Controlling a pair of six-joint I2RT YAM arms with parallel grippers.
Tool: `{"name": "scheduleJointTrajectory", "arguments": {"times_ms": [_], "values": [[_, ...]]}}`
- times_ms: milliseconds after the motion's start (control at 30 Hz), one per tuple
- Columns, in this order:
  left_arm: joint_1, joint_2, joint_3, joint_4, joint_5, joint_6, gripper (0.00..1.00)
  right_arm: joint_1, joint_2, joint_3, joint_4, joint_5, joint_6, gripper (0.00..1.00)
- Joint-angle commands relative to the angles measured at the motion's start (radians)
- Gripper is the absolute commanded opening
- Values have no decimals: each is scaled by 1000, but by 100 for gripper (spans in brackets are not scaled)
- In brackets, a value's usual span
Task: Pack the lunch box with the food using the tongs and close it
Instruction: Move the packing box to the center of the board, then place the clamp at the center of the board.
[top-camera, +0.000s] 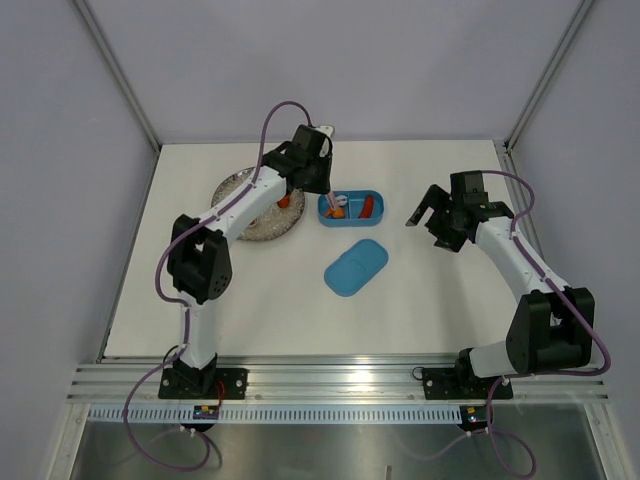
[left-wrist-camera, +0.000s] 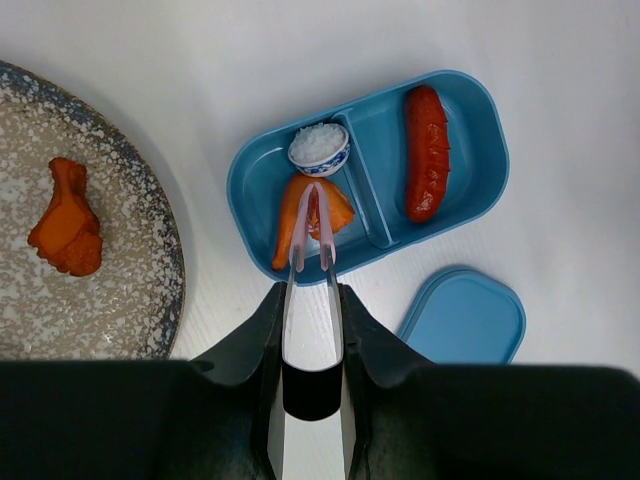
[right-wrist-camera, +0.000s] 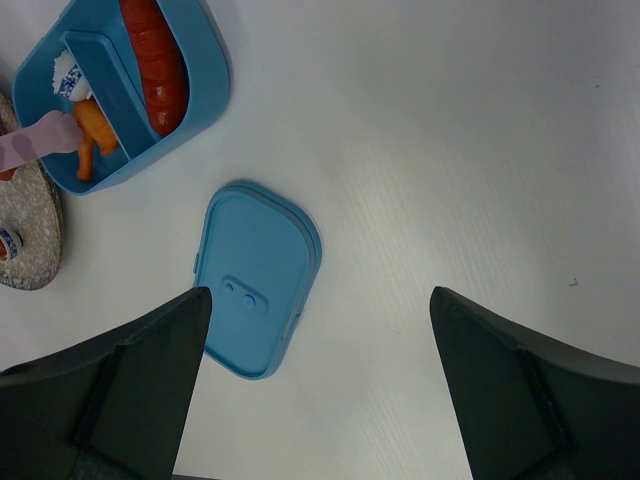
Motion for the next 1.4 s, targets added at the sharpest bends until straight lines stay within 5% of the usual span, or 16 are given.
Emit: {"name": "scheduleJointTrajectory", "arguments": {"times_ms": [0, 300, 367, 800, 1100, 1367], "values": [[-2, -91, -12, 73, -42, 24, 17, 9, -9, 8, 23, -15, 5, 98], [-1, -223, -104, 140, -54, -2, 8, 9, -15, 2, 18, -12, 2, 98], [-2, -271, -180, 166, -48, -8, 0, 11, -16, -1, 22, -15, 1, 98], [-67, -665, -778, 346, -13, -86, 0, 25, -6, -24, 61, -40, 18, 98], [-165, -827, -1096, 545, -253, -123, 0, 48, -4, -29, 68, -38, 19, 98], [-252, -911, -1268, 528, -387, -232, 2, 49, 6, -21, 72, -41, 16, 98]]}}
